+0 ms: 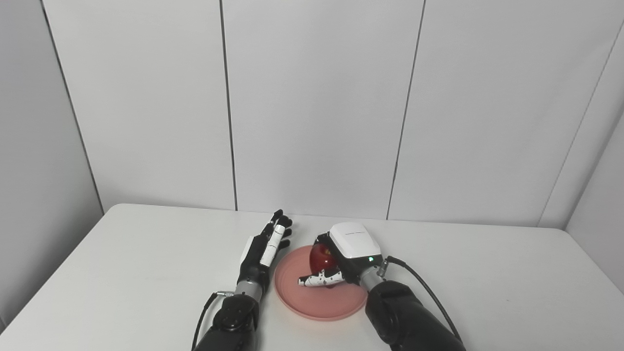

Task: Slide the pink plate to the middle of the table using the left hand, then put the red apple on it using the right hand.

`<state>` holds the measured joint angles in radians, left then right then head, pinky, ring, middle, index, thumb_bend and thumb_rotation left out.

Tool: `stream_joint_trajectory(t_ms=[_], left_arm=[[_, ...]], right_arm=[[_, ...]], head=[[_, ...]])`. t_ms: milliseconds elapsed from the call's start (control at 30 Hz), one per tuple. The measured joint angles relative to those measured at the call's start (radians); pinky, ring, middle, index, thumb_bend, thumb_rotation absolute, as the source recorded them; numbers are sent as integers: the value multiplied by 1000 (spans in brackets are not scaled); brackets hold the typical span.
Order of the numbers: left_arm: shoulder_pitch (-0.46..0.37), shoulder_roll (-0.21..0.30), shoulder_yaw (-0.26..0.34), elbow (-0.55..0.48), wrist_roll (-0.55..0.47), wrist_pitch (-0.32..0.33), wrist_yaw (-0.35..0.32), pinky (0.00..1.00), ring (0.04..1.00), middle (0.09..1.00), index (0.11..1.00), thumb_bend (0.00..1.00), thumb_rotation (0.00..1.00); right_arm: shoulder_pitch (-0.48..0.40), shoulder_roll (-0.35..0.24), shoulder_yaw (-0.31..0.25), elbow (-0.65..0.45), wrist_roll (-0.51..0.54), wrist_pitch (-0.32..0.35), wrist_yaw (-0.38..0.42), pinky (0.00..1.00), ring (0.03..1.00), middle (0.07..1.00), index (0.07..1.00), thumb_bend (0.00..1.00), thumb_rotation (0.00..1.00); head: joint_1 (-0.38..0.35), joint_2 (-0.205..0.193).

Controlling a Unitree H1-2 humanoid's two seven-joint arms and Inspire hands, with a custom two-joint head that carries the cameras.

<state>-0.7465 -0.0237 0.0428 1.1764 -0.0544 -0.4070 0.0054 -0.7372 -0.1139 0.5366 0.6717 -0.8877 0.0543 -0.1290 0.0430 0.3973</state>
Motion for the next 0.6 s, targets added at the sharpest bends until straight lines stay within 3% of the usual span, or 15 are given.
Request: stream_joint_trajectory(t_ms=[100,167,433,600], left_arm=[[0,0,-4,0,0,0,1,838,893,887,917,806,897],[0,1,-5,0,0,0,1,837,893,889,918,807,899],[-1,1,-4,2,0,-1,1,847,901,895,925,815,893],[-4,2,-2,6,0,-2,-3,868,910,901,930,799,897]], right_arm=[[0,-8,3,-15,1,1,34,408,509,582,645,942,880],[0,-12,4,-19,2,1,49,446,539,610,672,981,919],[0,-27,2,-24,10,0,57,630,679,730,742,1000,999],[4,-33,-9,-23,40,-8,53,713,717,751,760,1000,1000]], head=[[-2,-2],[-2,-2],[2,-5],[-2,-6]])
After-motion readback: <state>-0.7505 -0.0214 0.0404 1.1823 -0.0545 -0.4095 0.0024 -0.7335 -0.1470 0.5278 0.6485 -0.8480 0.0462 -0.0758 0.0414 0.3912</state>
